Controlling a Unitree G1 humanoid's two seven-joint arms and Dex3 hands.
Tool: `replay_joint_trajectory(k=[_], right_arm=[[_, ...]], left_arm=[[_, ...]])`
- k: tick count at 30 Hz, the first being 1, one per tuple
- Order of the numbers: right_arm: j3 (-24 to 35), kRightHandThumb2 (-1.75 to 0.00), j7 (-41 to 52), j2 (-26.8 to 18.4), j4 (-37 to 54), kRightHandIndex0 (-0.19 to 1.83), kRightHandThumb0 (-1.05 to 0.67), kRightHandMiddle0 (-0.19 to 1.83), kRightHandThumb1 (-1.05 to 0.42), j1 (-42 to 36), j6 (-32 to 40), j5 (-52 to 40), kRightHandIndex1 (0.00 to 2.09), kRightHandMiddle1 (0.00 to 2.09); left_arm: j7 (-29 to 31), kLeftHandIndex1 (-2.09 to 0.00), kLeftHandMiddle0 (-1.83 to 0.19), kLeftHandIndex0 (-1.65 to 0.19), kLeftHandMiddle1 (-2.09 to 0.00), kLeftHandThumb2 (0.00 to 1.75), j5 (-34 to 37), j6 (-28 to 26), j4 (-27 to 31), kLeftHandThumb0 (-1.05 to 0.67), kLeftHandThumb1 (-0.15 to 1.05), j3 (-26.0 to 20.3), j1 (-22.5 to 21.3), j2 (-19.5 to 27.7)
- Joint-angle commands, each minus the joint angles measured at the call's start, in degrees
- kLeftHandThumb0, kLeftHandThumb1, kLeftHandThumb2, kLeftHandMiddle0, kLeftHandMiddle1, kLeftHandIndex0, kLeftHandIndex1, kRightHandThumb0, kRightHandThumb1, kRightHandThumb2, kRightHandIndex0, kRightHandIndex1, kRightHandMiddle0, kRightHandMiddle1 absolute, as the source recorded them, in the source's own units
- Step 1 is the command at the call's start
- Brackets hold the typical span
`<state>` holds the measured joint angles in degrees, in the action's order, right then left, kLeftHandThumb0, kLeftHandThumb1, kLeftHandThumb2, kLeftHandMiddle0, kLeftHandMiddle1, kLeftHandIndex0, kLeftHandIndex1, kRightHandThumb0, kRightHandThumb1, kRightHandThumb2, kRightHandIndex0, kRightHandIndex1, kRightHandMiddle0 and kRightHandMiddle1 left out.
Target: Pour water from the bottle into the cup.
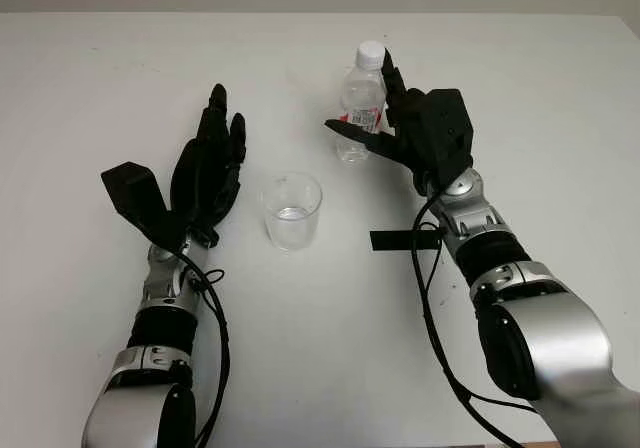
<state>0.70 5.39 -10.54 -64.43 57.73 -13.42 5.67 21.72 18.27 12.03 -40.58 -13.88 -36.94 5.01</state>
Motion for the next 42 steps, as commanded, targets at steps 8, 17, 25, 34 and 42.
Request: replay_joint_trajectory(k=[8,17,25,34,42], right_arm=[[1.7,-0.05,-11.9,3.3,-4.9,0.07,-0.64,0.0,-0.91,2.9,-1.6,0.0,0.9,0.92],[3.0,-0.06,-10.1,3.5,-6.3,0.59,-0.61,0.37,-1.02,3.3,-0.6,-1.4,1.87,1.97],[3.0,-0.06,-6.5,3.2,-6.3,0.8,-0.62,0.6,-1.04,3.1,-0.7,-1.6,1.84,1.89],[1.3,-0.2,-3.3,2.5,-5.7,0.99,-0.58,0.79,-1.05,2.8,-0.9,0.2,1.85,2.05],[-0.8,-0.41,-6.7,1.3,-4.2,1.36,-0.44,1.11,-1.05,2.4,-3.4,3.4,2.09,2.09]], left_arm=[[-0.6,0.0,0.19,0.19,0.0,0.71,-0.5,0.4,1.1,-0.84,1.05,0.4,3.0,-0.5],[-1.5,0.0,0.19,0.19,0.0,0.72,-1.0,0.4,1.4,-0.83,1.05,0.4,3.1,-0.3],[-2.1,0.0,0.19,0.19,0.0,0.71,-0.9,0.1,1.7,-0.84,1.05,0.4,3.1,-0.7],[-1.7,0.0,0.19,0.19,0.0,0.71,-1.0,0.4,1.5,-0.84,1.05,0.4,3.0,-0.6],[-1.8,0.0,0.19,0.19,0.0,0.7,-1.0,0.6,1.2,-0.84,1.05,0.3,2.8,-0.7]])
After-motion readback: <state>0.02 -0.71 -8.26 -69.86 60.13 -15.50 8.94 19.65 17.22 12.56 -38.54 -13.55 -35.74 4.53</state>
